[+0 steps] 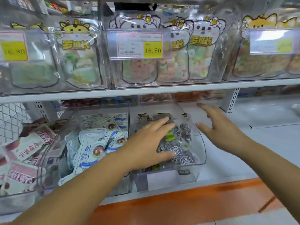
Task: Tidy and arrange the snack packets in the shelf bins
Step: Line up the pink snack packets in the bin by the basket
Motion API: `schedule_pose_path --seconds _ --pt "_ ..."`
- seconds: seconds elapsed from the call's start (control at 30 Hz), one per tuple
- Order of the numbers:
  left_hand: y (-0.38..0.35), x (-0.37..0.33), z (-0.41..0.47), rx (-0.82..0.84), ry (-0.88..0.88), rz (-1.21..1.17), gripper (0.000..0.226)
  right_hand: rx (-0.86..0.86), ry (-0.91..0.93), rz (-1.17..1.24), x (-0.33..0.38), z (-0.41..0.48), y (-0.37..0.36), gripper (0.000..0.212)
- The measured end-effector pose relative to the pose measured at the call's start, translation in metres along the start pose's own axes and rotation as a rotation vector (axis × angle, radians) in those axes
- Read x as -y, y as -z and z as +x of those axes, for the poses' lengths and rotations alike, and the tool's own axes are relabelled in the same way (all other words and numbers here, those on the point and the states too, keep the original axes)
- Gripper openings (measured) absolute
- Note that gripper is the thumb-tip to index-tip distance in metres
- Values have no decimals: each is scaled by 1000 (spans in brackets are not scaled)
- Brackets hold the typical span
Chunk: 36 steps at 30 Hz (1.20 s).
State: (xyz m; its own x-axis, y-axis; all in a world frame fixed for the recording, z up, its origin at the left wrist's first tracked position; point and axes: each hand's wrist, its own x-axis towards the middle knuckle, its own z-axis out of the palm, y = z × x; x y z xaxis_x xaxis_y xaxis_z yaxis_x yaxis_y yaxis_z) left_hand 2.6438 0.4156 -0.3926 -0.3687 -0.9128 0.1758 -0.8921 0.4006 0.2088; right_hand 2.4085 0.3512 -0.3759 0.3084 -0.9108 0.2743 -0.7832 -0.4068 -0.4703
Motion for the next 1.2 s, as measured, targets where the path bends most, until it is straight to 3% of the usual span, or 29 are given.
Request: schedule_pose_path --seconds 0.07,0.17,0.33,0.47,0.53,0.63,0.7,0.73,0.83,0.9,1.0,1.2 --pt "-9 -12 29 85 -13 -30 94 154 -78 212 -13 -11 -13 67" --pt "-21 -16 54 273 28 -31 99 214 -92 397 -17 -18 -28 59" --pt "-13 12 33 492 9 289 71 239 -64 390 -22 -15 -34 48" --pt "4 16 17 600 47 358 70 255 -49 377 -22 -15 -36 47" --pt "12 9 23 494 125 156 62 243 -32 334 -21 -14 -38 48" --pt "22 -6 45 -41 194 42 51 211 -15 314 -23 -14 -42 46" --pt "18 -13 64 -251 208 48 54 188 0 290 -25 -14 -45 45" --pt "12 -15 74 -228 186 28 53 184 -3 277 -26 -13 -46 45" --pt "-19 -5 90 222 136 72 70 182 -8 264 -29 -12 -47 45" --pt "-24 9 91 404 178 126 75 201 -13 276 -29 -13 -45 47" --pt "-14 22 78 532 157 284 70 225 -2 280 -26 -15 -39 48" --pt "-4 29 52 548 134 396 61 223 -9 282 -22 -17 -37 48"
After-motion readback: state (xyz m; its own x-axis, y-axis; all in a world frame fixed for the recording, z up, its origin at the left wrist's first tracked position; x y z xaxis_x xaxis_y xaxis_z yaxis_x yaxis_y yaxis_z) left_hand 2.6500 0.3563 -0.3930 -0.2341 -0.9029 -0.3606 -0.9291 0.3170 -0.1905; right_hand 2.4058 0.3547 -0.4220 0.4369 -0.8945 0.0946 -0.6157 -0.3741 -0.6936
